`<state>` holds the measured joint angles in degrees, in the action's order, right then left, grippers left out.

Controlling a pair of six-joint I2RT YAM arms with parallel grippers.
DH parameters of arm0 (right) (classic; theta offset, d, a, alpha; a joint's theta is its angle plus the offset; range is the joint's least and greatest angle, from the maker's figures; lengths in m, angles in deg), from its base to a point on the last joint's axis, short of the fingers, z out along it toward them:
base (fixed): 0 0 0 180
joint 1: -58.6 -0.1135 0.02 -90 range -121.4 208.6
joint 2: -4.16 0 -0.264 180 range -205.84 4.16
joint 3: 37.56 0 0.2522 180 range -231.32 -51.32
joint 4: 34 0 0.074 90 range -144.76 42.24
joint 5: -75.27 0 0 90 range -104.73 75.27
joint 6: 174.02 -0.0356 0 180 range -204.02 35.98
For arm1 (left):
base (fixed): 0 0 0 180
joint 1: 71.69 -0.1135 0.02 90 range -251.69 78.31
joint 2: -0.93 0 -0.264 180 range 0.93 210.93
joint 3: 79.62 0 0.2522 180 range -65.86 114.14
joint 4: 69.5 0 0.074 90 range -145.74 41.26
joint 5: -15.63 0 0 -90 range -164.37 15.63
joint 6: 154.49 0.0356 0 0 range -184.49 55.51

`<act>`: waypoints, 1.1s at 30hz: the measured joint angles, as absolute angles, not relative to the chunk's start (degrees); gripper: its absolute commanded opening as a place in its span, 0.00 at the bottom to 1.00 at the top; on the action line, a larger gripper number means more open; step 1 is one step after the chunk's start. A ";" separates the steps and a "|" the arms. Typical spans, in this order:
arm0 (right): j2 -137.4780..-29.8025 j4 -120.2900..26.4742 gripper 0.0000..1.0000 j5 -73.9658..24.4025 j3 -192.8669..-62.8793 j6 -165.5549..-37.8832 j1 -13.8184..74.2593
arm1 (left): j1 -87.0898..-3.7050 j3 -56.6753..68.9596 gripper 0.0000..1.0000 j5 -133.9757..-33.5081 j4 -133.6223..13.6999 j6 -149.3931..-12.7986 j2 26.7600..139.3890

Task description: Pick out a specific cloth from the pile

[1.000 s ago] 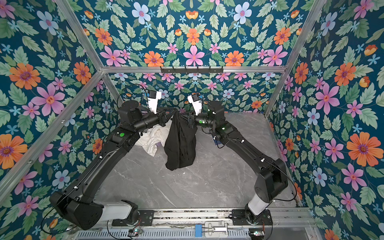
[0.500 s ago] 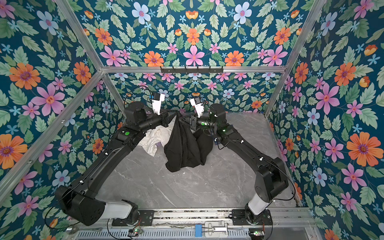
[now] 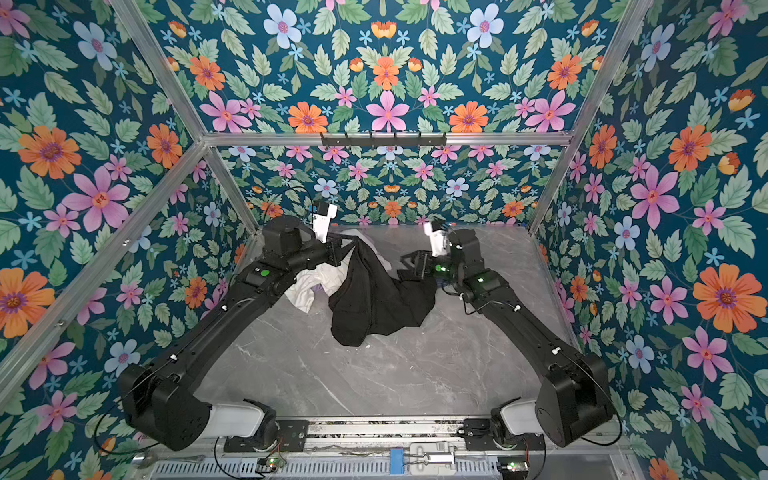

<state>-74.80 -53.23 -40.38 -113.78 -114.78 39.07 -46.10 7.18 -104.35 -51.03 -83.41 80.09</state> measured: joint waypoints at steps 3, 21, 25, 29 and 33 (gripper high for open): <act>-76.81 -56.53 0.59 -36.36 -110.74 -116.42 40.36 | -45.78 6.48 0.00 -104.52 -51.01 -83.41 80.87; -105.68 -50.15 0.67 -40.03 -115.92 -122.08 43.75 | -44.29 4.90 0.00 -104.72 -52.06 -83.21 83.54; -106.88 -43.83 0.34 -44.88 -113.36 -125.47 43.73 | -44.29 4.95 0.00 -104.68 -52.54 -83.21 84.02; -104.79 -35.05 0.18 -49.12 -108.20 -127.55 43.71 | -44.27 5.21 0.00 -104.70 -52.69 -83.21 84.17; -101.09 -24.27 0.09 -52.29 -104.16 -128.47 42.59 | -44.18 5.52 0.00 -104.74 -52.71 -83.23 84.61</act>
<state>-101.09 -24.27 -52.29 -104.16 -128.47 42.59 -44.18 5.52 -104.74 -52.71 -83.23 84.61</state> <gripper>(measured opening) 0.122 0.049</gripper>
